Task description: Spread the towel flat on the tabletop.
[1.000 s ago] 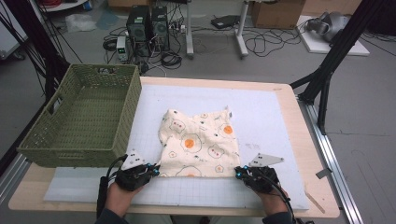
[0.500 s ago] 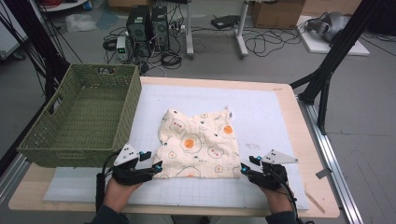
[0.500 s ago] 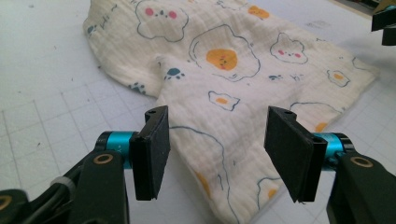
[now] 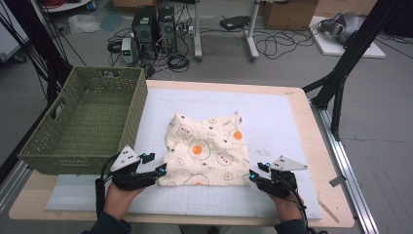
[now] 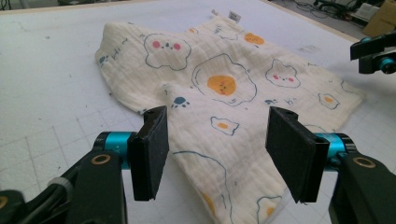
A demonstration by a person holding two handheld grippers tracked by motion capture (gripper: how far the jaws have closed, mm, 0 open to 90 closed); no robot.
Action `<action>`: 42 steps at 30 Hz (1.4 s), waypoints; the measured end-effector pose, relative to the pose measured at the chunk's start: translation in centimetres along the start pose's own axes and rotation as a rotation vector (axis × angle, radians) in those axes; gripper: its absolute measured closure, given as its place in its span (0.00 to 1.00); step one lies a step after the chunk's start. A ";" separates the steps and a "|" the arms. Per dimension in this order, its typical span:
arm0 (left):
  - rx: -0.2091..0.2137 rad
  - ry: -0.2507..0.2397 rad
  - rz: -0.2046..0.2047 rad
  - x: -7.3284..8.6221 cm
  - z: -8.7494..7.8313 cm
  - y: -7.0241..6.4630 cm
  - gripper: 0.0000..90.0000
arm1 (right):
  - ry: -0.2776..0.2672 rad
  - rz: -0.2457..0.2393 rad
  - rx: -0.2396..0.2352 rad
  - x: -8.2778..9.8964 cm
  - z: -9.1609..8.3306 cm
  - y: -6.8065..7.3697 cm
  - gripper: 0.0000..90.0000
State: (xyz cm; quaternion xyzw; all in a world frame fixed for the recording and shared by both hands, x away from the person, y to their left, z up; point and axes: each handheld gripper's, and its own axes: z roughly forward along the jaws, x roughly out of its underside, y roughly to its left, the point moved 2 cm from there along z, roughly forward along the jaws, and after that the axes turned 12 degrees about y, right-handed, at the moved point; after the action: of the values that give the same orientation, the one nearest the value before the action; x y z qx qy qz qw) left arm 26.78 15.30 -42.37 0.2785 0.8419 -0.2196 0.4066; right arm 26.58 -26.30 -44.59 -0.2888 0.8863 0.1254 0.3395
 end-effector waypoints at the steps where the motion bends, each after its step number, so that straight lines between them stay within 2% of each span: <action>1: 0.001 0.004 0.002 0.0 0.1 0.1 0.44 | 0.004 -0.008 -0.004 -0.1 0.2 0.2 0.61; 4: -0.007 0.025 -0.001 0.1 0.8 0.2 0.44 | 0.017 -0.030 -0.005 -0.4 0.8 0.7 0.61; 9: -0.046 0.073 -0.009 -0.1 2.6 1.0 0.45 | 0.029 -0.044 -0.005 -0.6 1.4 1.4 0.61; 12: -0.069 0.108 -0.012 -0.2 3.5 1.5 0.45 | 0.036 -0.043 -0.003 -0.6 1.7 1.4 0.62; 16: -0.074 0.154 -0.029 0.0 4.6 2.1 0.47 | 0.059 -0.038 -0.007 -0.5 2.4 1.1 0.65; 18: -0.071 0.171 -0.019 0.1 5.1 1.9 0.47 | 0.080 -0.039 -0.011 -0.4 2.9 1.1 0.65; 22: -0.080 0.221 0.019 0.3 6.1 1.3 0.48 | 0.083 -0.030 -0.018 -0.4 2.9 1.0 0.68; 23: -0.079 0.221 0.031 0.3 6.1 1.2 0.48 | 0.087 -0.027 -0.022 -0.4 2.9 1.1 0.71; 25: -0.061 0.228 0.043 0.4 6.1 1.1 0.57 | 0.089 -0.035 -0.032 -0.4 2.8 1.3 0.77; 27: -0.079 0.243 0.080 0.4 6.2 0.8 0.66 | 0.090 -0.050 -0.046 -0.4 2.8 1.4 0.90; 28: -0.062 0.244 0.101 0.4 6.2 0.6 0.75 | 0.093 -0.069 -0.052 -0.4 2.8 1.7 0.95; 29: -0.047 0.245 0.109 0.5 6.2 0.4 0.88 | 0.097 -0.091 -0.038 -0.5 2.8 1.9 0.96; 30: -0.050 0.248 0.112 0.5 6.1 0.2 0.94 | 0.104 -0.100 -0.028 -0.5 2.7 2.1 0.96; 31: -0.053 0.252 0.117 0.5 6.1 0.1 0.95 | 0.106 -0.100 -0.030 -0.6 2.7 2.1 0.96; 35: -0.037 0.259 0.089 1.0 5.3 -0.1 0.96 | 0.111 -0.063 -0.057 -0.2 2.3 1.9 0.96; 39: -0.036 0.269 0.068 1.5 4.3 -0.4 0.96 | 0.145 -0.084 -0.060 0.3 1.3 2.3 0.96; 42: -0.015 0.280 0.057 2.3 3.2 -0.8 0.96 | 0.154 -0.079 -0.067 0.9 0.5 2.6 0.96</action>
State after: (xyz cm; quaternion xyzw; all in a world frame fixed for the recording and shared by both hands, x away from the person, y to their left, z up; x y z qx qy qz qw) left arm 26.90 13.41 -45.96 0.3271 0.8838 -0.1607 0.2935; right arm 24.78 -24.37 -45.51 -0.3434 0.8931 0.1188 0.2651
